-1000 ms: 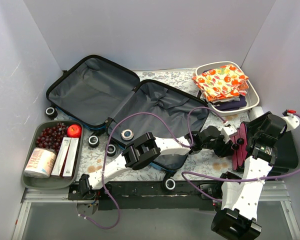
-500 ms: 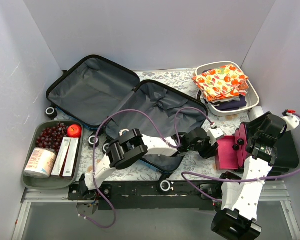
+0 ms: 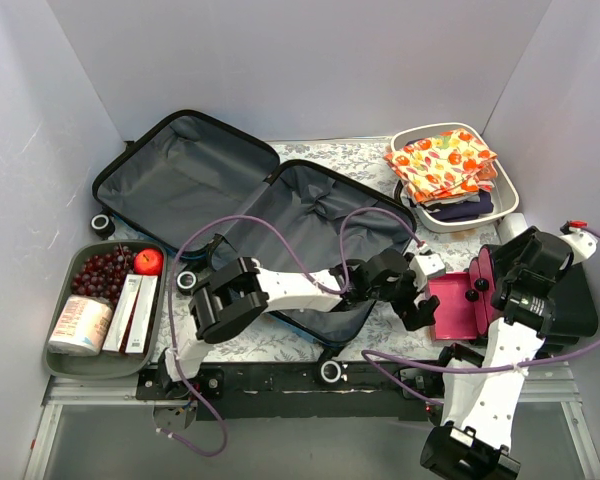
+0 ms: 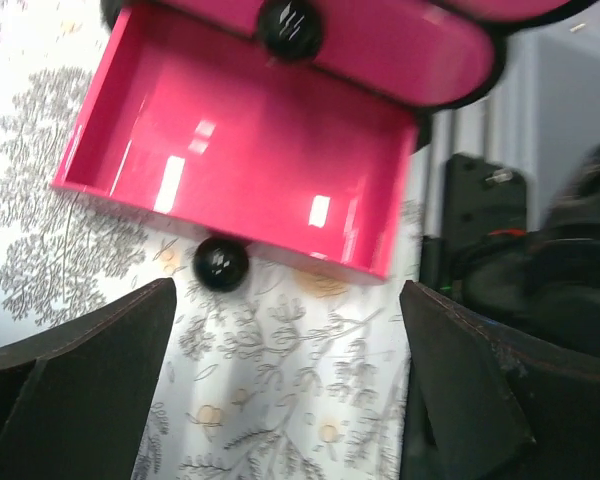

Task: Open, take out, and arrange the luggage

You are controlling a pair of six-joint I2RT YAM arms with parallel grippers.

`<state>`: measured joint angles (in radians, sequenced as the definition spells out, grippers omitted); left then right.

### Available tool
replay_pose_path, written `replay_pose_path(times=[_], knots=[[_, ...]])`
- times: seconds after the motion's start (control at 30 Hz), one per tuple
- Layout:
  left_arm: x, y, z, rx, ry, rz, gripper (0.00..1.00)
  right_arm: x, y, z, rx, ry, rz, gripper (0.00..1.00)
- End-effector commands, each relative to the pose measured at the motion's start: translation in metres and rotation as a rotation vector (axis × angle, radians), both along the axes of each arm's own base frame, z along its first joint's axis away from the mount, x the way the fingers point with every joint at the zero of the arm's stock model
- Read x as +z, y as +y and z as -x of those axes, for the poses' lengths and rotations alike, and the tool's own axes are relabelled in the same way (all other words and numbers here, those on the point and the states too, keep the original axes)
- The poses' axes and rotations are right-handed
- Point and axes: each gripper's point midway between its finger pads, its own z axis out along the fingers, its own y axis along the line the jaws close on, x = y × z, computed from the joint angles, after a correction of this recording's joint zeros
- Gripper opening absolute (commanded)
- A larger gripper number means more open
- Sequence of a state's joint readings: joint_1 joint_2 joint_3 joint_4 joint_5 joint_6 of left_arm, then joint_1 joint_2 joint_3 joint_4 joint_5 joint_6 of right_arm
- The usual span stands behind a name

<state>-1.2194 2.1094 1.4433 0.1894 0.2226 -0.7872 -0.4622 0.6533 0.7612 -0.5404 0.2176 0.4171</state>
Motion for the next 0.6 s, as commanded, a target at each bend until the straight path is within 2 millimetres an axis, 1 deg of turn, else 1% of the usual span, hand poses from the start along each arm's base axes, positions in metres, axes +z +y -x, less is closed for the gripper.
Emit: replay_pose_path(times=[0.0,0.03,0.07,0.13,0.17,0.2,0.23,0.27,0.3,0.33,0.37,0.4,0.43,0.47,0.5,0.53,0.57], knots=[[0.094,0.012,0.013,-0.080,-0.010,0.143,0.98,-0.030,0.020,0.028,0.063,0.193,-0.072,0.66],[0.113,0.015,0.020,-0.112,-0.014,0.178,0.98,-0.027,0.022,0.026,0.081,0.184,-0.072,0.66],[0.123,0.017,0.030,-0.166,-0.002,0.197,0.98,-0.021,0.028,0.022,0.128,0.169,-0.069,0.67],[0.141,0.023,0.036,-0.195,-0.009,0.205,0.98,-0.016,0.032,0.018,0.165,0.172,-0.072,0.68],[0.151,0.024,0.038,-0.200,-0.011,0.210,0.98,-0.013,0.034,0.017,0.192,0.184,-0.067,0.68],[0.164,0.024,0.031,-0.165,-0.023,0.225,0.98,0.003,0.033,0.012,0.207,0.166,-0.044,0.68],[0.180,0.029,0.029,-0.141,-0.035,0.245,0.98,0.011,0.034,0.010,0.222,0.160,-0.030,0.68],[0.188,0.033,0.024,-0.109,-0.046,0.254,0.98,0.019,0.039,0.007,0.268,0.161,-0.017,0.68],[0.197,0.037,0.008,-0.018,-0.058,0.264,0.98,0.041,0.041,-0.001,0.299,0.130,0.002,0.68],[0.214,0.046,0.002,0.026,-0.058,0.286,0.98,0.049,0.045,-0.005,0.333,0.127,0.004,0.68],[0.223,0.055,-0.019,0.107,-0.008,0.297,0.98,0.058,0.058,-0.011,0.410,0.115,0.004,0.68],[0.228,0.065,-0.034,0.167,0.024,0.290,0.98,0.061,0.063,-0.018,0.451,0.121,-0.003,0.66],[0.230,0.080,-0.045,0.215,0.072,0.265,0.98,0.076,0.069,-0.025,0.485,0.093,0.013,0.66],[0.232,0.101,-0.077,0.321,0.134,0.271,0.98,0.080,0.085,-0.031,0.557,0.086,0.021,0.66],[0.230,0.116,-0.094,0.387,0.168,0.268,0.98,0.082,0.093,-0.040,0.589,0.086,0.025,0.65],[0.213,0.135,-0.109,0.463,0.204,0.218,0.98,0.086,0.102,-0.046,0.618,0.078,0.036,0.65],[0.218,0.164,-0.135,0.556,0.210,0.228,0.98,0.080,0.124,-0.055,0.683,0.106,0.052,0.65]])
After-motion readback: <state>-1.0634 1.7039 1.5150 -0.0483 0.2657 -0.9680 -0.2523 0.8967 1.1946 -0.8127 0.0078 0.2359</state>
